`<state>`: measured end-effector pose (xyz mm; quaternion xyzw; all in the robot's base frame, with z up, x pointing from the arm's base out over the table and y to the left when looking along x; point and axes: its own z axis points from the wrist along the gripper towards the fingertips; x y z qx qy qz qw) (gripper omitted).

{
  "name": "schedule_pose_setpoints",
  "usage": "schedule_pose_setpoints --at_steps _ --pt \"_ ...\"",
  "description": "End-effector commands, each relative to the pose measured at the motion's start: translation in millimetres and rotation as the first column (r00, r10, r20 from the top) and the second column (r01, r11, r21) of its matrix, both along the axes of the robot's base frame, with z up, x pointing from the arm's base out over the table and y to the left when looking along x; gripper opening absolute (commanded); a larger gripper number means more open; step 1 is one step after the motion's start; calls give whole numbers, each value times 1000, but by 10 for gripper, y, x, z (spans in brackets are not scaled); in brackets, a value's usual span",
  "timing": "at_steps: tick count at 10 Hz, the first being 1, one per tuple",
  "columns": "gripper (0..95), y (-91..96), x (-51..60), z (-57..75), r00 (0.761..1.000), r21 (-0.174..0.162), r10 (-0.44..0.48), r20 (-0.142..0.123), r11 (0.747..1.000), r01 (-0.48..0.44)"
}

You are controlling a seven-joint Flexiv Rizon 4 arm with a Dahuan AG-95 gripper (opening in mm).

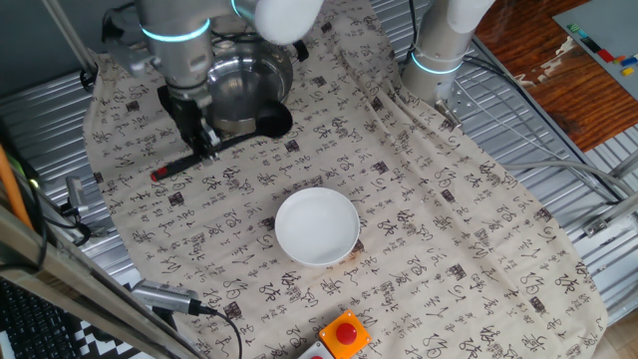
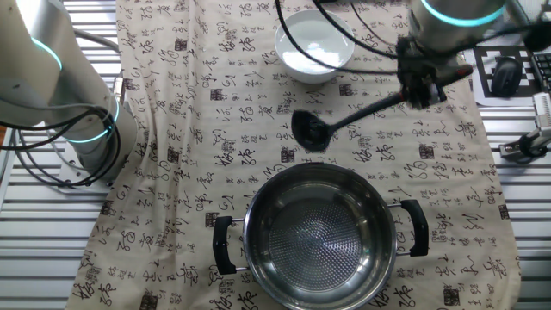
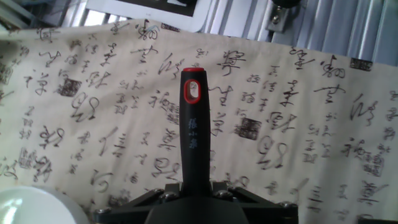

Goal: Scoop water with a large spoon from one bowl to another

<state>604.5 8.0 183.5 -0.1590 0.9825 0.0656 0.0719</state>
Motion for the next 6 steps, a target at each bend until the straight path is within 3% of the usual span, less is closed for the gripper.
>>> schedule_pose_setpoints --at_steps 1,6 --pt "0 -181 -13 11 1000 10 28 5 1000 -28" --pt "0 -599 -18 -56 995 15 104 10 994 -104"
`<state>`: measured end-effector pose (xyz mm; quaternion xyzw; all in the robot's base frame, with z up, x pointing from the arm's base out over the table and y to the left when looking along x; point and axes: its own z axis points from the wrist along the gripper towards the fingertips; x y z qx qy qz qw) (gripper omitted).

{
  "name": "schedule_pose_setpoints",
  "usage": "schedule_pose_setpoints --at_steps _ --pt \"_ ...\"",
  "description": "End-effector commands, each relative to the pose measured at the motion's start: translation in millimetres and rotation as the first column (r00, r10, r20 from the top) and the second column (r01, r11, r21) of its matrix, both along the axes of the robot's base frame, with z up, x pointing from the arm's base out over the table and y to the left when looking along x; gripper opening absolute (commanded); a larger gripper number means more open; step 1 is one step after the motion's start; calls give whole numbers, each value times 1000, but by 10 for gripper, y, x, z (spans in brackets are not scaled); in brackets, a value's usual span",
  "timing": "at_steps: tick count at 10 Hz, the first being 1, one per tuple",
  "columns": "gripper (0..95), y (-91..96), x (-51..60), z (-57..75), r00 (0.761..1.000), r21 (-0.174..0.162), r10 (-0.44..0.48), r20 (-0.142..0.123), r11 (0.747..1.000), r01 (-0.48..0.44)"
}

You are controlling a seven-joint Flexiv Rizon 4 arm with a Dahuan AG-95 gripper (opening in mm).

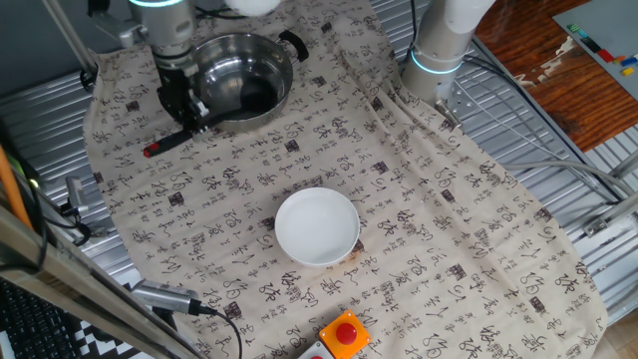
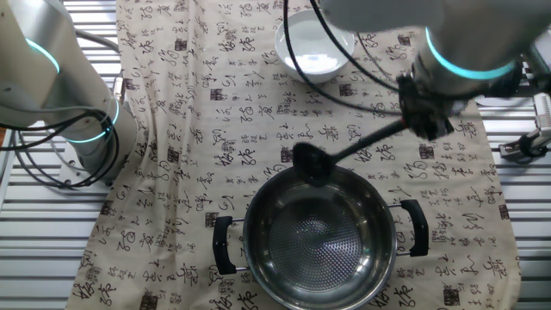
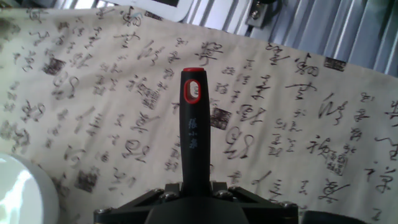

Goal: Scoop water with a large spoon from one bowl to another

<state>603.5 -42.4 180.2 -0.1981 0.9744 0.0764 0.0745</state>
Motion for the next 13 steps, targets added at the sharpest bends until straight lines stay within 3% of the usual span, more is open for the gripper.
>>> schedule_pose_setpoints --at_steps 1,4,11,13 --pt "0 -162 -17 -39 999 3 34 4 999 -34" --pt "0 -162 -17 -39 1000 21 19 3 1000 -19" --pt "0 -171 -14 -43 1000 -3 -6 -5 1000 6" --pt "0 -340 33 -113 1000 10 20 -3 1000 -20"
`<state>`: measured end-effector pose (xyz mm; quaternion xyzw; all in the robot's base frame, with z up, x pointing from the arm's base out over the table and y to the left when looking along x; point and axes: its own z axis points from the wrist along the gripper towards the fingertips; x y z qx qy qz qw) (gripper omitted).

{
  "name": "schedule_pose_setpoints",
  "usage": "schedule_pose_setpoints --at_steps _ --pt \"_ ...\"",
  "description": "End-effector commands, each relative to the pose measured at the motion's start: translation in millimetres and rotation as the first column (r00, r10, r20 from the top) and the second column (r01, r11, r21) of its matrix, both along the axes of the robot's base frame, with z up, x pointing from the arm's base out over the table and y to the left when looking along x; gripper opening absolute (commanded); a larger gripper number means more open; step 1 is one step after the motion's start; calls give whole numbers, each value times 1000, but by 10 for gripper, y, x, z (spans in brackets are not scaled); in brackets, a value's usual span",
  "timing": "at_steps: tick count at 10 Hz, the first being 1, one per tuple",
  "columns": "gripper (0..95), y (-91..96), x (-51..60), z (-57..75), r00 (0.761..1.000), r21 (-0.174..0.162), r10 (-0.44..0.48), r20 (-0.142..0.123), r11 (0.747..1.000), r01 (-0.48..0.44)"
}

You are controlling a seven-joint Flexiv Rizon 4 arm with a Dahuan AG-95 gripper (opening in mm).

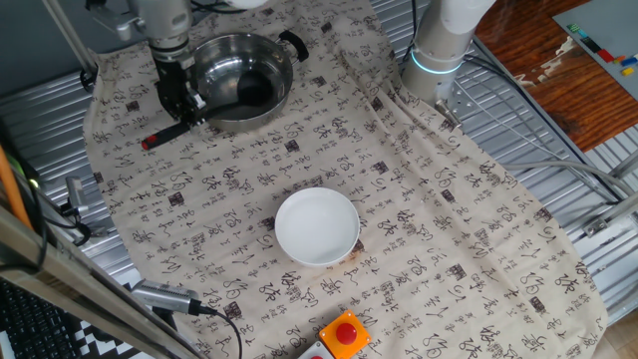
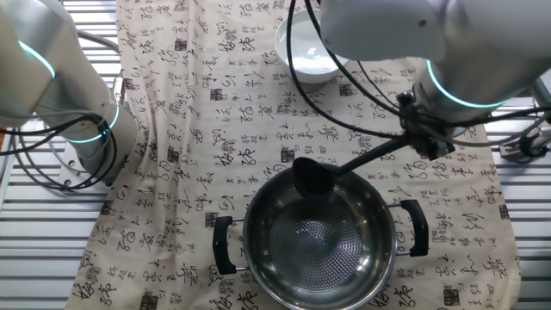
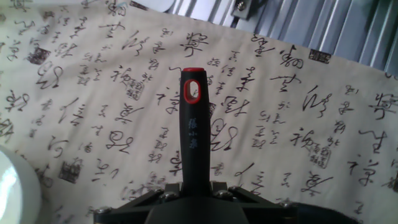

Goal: Scoop water with a large spoon from one bowl to another

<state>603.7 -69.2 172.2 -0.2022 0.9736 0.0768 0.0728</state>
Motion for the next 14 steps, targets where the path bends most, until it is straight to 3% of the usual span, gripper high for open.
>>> schedule_pose_setpoints --at_steps 1,4,8,10,14 --pt "0 -146 54 -71 1000 13 26 1 1000 -26" --pt "0 -296 134 -195 997 11 72 10 997 -72" --pt "0 -356 169 -278 995 -7 102 17 995 -102" --pt "0 -387 104 -325 994 -8 108 21 994 -108" --pt "0 -387 104 -325 995 -15 103 4 995 -103"
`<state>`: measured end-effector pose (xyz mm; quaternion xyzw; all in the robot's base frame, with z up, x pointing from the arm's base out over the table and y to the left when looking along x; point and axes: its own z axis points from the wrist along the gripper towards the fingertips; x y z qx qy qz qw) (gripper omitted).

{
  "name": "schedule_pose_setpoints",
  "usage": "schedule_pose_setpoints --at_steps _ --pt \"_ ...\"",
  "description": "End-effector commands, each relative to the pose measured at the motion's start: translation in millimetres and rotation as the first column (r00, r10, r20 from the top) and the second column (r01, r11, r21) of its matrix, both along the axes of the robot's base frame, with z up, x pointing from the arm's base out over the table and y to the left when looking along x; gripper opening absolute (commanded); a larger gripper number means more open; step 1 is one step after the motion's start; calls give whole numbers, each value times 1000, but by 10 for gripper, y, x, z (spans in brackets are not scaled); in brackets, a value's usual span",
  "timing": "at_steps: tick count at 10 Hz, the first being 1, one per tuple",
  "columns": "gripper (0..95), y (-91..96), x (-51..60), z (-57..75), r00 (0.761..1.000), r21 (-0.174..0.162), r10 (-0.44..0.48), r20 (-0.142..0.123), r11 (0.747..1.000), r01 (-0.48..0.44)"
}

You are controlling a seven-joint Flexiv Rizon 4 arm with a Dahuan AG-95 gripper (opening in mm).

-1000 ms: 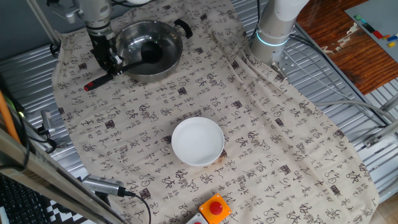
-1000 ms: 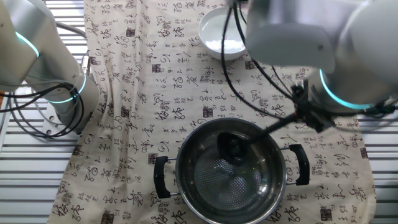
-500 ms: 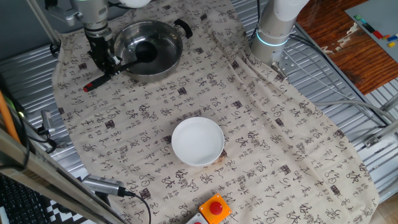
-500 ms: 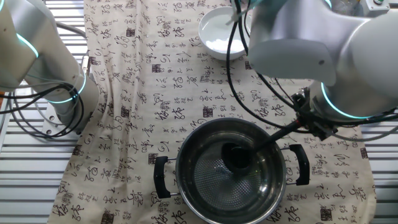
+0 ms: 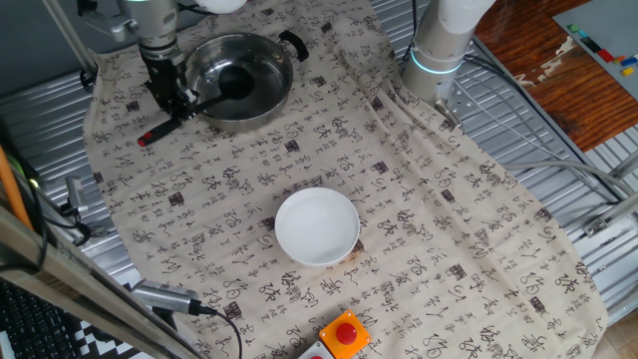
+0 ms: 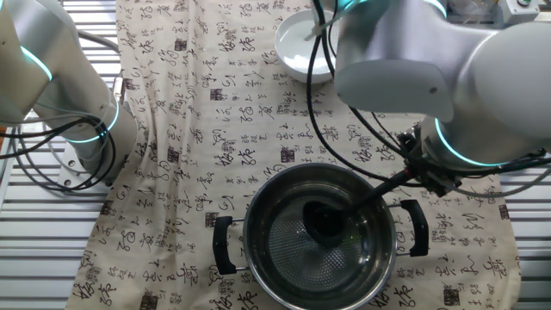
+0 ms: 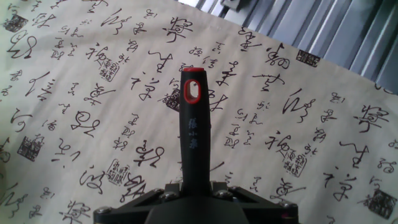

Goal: Scoop water with a large spoon from one bowl to another

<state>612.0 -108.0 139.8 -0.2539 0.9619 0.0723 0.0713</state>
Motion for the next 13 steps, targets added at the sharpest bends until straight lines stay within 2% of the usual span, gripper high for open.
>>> schedule_pose_setpoints --at_steps 1,4,6,8,9,13 --pt "0 1 21 -2 1000 -13 -8 -3 1000 8" --pt "0 1 21 -2 1000 -29 -14 -7 999 14" --pt "0 -19 -8 -2 1000 -42 -7 -19 999 7" --pt "0 -80 -111 -29 1000 -39 -6 -17 999 5" --pt "0 -110 -196 -72 1000 -39 -3 -14 999 3" --pt "0 -153 -335 -184 1000 -43 10 -11 999 -10"
